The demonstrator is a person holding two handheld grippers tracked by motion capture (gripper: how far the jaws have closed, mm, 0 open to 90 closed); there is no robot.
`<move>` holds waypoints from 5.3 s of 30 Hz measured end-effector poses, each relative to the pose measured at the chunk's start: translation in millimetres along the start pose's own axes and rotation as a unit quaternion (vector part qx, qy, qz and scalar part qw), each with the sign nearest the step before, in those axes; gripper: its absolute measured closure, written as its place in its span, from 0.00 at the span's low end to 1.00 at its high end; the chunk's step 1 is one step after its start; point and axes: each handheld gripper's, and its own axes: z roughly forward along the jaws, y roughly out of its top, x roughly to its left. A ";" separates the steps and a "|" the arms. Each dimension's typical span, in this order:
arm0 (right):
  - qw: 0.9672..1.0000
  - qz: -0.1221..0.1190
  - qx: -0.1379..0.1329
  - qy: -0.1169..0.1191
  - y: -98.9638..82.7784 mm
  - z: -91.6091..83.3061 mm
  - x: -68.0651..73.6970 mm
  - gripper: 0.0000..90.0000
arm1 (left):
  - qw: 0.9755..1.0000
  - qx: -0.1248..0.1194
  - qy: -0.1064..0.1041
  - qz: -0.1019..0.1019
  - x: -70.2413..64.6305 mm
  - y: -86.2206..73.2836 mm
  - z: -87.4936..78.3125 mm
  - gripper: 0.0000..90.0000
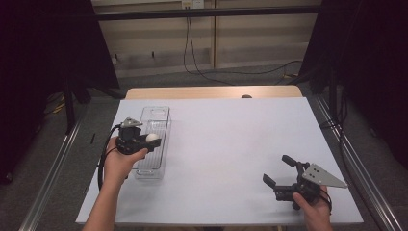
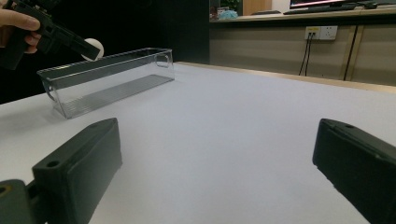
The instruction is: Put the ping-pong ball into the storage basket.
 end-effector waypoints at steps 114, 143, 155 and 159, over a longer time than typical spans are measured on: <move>1.000 -0.002 0.000 0.004 -0.2 1.0 2.4 0.01 | 0.998 -0.034 0.038 -0.024 5.7 -26.7 -9.0 0.25; 1.000 -0.009 0.002 0.002 -0.4 -2.7 2.5 0.01 | 0.993 -0.114 0.027 -0.032 -9.4 -38.7 -25.4 0.08; 1.000 -0.003 0.002 0.003 -0.1 -2.6 4.1 0.01 | 0.991 -0.134 0.018 -0.026 -14.8 -46.6 -26.7 0.05; 1.000 -0.003 0.003 0.002 -0.2 -2.3 4.4 0.01 | 0.990 -0.137 0.016 -0.021 -16.2 -50.4 -27.4 0.04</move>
